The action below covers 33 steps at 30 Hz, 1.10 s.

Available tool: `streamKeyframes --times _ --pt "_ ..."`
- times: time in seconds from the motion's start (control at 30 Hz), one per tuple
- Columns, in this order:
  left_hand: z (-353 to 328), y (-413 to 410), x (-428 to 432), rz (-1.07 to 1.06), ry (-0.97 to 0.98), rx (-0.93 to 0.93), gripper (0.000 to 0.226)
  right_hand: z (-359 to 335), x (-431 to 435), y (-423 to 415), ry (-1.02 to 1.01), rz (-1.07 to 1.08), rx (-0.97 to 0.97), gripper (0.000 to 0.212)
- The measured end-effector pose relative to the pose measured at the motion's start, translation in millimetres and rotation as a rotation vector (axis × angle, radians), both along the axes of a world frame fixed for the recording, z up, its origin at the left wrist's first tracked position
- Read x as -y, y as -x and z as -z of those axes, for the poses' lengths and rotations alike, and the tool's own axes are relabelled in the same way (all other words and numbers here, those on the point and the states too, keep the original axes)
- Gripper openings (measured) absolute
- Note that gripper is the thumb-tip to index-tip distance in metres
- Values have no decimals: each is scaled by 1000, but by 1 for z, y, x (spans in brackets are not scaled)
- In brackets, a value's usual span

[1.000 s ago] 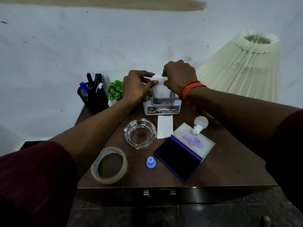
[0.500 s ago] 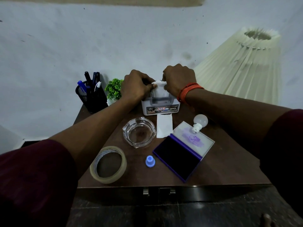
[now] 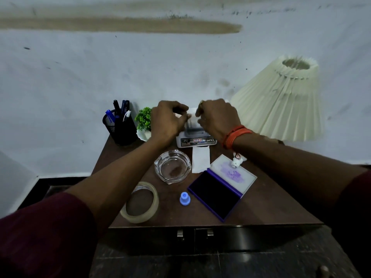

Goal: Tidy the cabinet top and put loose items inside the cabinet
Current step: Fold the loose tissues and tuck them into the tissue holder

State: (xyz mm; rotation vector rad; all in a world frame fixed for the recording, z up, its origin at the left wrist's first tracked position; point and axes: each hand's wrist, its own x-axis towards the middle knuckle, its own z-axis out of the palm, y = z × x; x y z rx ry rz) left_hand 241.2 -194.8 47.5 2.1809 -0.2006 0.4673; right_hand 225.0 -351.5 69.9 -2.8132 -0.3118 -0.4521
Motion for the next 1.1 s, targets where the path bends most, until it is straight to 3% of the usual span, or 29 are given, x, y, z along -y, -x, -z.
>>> streamKeyframes --times 0.17,0.33,0.4,0.5,0.6,0.8,1.0,1.1 --pt "13 24 8 -73 20 -95 18 24 7 27 -28 74 -80 18" --pt "27 43 7 -20 1 -217 13 49 18 38 -114 172 -302 25" --pt "29 46 10 -22 36 -269 22 55 20 41 -188 209 -369 23" --pt "26 48 20 44 434 -522 43 62 21 37 -337 226 -446 19" --pt "17 51 29 59 682 -671 41 70 19 27 -412 236 -471 21" --pt "28 45 27 -41 612 -758 63 82 14 15 -498 321 -470 24" --pt "32 46 29 -66 675 -779 58 89 10 12 -538 364 -524 42" --pt "26 53 30 -36 734 -786 47 86 8 13 -568 370 -559 39"
